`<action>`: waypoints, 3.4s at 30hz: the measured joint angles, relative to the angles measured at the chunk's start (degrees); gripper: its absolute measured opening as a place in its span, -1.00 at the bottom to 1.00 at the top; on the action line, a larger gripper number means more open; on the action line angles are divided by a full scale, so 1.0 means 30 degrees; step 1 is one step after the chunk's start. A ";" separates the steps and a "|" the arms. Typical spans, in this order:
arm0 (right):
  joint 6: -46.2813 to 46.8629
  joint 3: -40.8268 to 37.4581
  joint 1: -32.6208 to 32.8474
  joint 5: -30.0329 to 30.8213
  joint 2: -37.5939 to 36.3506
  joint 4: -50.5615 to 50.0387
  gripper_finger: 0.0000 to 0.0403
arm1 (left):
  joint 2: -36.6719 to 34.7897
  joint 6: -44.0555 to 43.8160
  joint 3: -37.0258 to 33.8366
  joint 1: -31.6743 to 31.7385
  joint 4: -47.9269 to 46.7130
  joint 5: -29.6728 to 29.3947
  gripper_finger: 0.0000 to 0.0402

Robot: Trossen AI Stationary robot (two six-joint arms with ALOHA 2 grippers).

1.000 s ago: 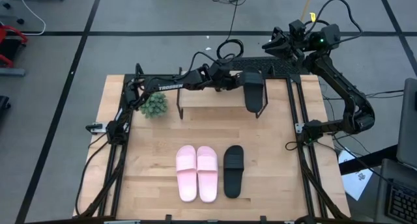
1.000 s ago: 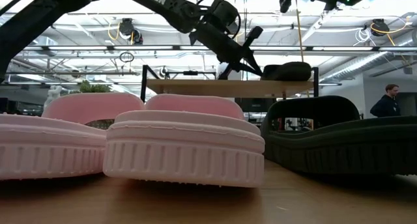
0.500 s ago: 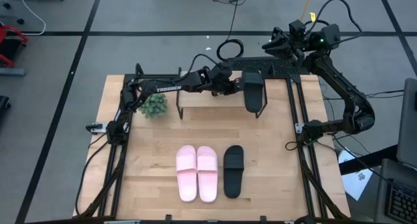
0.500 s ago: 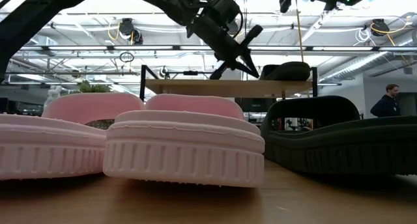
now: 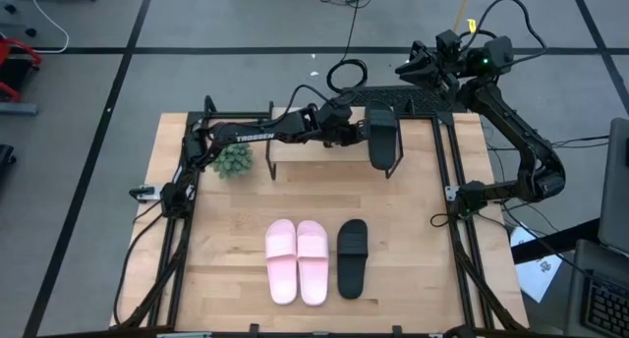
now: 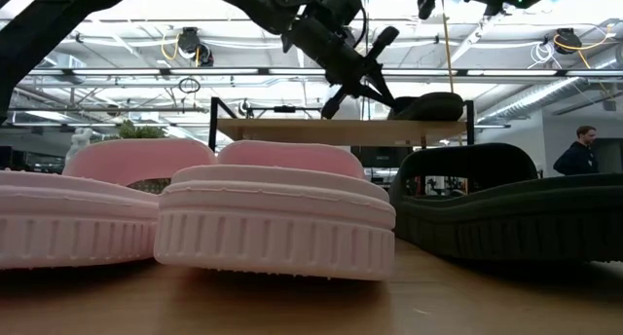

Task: Pick and place slides into the shelf
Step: Put the right black slipper on the shelf, then put the black slipper on the shelf

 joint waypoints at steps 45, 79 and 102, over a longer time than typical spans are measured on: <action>-0.0146 0.0000 0.1372 0.0525 0.0007 0.0022 -0.54 | 0.0277 -0.0386 0.0007 -0.0607 0.0043 -0.1385 -1.00; -0.0339 0.0000 0.1789 -0.1112 -0.1490 0.0383 -0.54 | -0.6666 0.4462 0.0015 -0.0274 -0.4989 -0.5810 -1.00; -1.0242 -0.0029 1.4579 1.1650 -0.5850 -2.0948 -0.54 | -1.5150 0.8526 0.0007 -0.1865 -1.8497 -1.0410 -1.00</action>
